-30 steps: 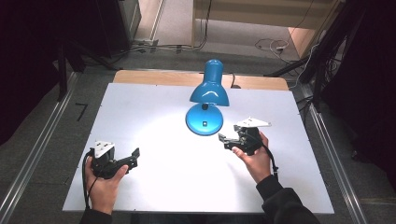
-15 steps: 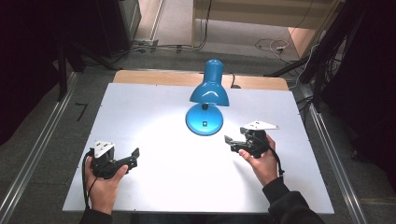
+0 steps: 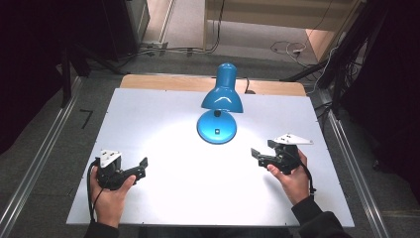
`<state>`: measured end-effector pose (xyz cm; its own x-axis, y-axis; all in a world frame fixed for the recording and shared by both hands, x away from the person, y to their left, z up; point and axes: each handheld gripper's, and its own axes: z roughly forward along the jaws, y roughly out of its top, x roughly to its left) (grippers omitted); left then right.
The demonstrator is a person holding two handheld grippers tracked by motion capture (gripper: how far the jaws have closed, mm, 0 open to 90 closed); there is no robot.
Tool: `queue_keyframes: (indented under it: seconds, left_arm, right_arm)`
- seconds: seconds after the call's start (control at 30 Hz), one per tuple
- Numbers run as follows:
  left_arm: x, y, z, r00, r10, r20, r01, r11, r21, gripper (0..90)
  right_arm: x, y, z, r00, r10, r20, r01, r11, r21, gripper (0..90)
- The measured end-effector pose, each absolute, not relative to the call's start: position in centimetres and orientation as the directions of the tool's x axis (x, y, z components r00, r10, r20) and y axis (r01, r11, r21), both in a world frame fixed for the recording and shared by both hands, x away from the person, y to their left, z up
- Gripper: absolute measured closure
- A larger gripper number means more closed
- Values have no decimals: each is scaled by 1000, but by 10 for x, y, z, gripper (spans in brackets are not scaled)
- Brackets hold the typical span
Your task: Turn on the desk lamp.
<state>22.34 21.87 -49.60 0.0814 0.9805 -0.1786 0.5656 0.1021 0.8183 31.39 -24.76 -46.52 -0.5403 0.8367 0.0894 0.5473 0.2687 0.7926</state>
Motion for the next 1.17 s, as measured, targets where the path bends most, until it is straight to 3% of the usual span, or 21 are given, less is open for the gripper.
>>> queue_keyframes:
  seconds: [0.47,0.8,1.17]
  left_arm:
    - [225,220,-499,77,981,-179,584,101,806,77]
    - [224,227,-501,50,982,-182,603,115,789,77]
    - [226,235,-512,2,984,-178,666,131,735,76]
  right_arm:
    - [294,-311,-468,-447,889,98,571,199,797,220]
    - [283,-362,-482,-317,940,129,606,96,790,219]
    - [280,-386,-490,-238,958,162,616,20,787,207]
